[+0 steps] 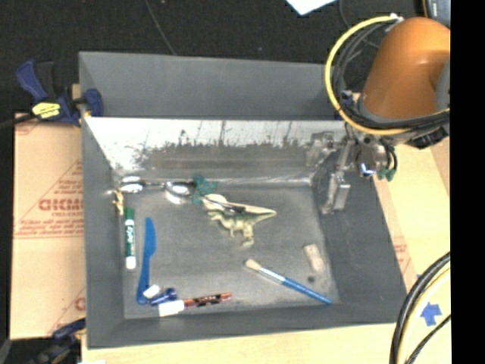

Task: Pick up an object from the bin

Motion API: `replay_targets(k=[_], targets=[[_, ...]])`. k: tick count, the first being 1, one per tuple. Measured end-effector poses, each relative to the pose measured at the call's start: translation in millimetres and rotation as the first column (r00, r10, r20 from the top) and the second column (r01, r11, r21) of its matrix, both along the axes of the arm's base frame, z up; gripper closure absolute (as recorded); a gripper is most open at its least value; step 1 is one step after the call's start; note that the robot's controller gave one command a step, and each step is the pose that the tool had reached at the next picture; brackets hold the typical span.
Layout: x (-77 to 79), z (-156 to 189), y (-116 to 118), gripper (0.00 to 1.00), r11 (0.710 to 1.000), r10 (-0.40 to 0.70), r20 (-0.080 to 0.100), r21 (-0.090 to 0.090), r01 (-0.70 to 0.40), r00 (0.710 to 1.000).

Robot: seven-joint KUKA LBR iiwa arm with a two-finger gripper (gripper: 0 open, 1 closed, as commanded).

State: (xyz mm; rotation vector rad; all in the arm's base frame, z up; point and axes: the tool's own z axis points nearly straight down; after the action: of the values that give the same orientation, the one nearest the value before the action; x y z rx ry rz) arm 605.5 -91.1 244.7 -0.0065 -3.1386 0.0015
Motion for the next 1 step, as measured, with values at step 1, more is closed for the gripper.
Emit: replay_targets(k=[1], targets=[[0.9, 5.2, 0.5, 0.0, 1.0, 0.004, 0.008, -0.001, -0.004, 1.0]])
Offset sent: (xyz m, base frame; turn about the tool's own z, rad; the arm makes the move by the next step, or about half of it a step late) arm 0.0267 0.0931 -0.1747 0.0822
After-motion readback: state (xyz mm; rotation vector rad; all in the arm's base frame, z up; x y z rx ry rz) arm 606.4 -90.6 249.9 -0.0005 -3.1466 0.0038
